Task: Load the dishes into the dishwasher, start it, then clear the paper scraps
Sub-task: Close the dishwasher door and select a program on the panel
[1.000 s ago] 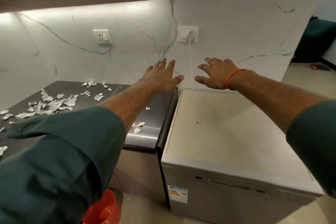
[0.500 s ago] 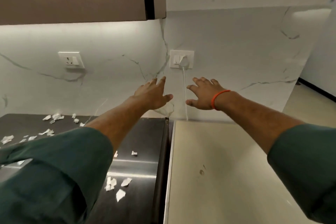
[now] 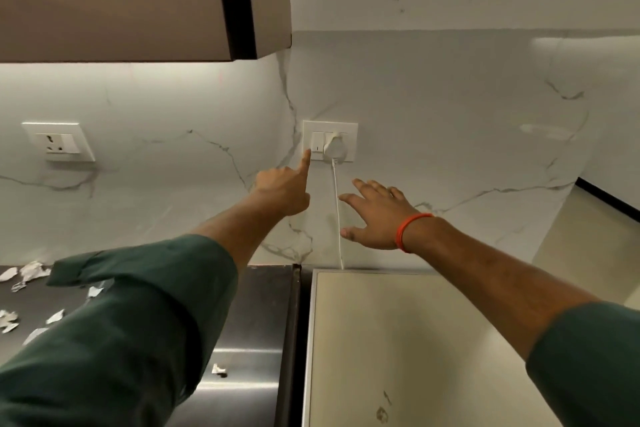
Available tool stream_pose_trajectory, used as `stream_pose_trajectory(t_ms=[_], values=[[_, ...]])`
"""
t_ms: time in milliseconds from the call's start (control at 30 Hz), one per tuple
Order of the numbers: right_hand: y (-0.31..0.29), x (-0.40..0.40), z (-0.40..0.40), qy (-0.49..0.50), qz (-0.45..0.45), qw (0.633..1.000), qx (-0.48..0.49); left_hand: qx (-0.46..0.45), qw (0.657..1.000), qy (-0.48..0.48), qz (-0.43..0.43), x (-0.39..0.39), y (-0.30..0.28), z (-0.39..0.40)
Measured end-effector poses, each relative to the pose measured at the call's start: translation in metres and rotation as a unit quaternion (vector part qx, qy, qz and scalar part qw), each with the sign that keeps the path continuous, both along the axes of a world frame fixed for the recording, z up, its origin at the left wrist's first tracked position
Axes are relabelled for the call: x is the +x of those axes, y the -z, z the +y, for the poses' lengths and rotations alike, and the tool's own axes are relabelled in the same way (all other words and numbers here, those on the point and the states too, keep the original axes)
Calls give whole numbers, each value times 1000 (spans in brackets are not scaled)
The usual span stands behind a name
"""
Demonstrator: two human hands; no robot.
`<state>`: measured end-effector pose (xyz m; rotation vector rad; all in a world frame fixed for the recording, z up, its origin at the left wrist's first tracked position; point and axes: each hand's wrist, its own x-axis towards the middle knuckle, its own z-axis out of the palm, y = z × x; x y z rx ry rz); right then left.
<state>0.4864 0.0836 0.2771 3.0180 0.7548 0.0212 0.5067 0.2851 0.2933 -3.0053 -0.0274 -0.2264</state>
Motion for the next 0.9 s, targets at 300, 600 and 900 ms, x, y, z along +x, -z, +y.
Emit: stream_pose_trajectory(t_ms=[300,600,900], values=[[12,28,-12,-3,10,1000,11,16,1000,4,-9,53,19,-1],[19,37,-13,-1,10,1000,13,5,999,5,-33,66,41,3],[36,21,-27,12,20,1000,-2,-67,997,5,30,33,48,-3]])
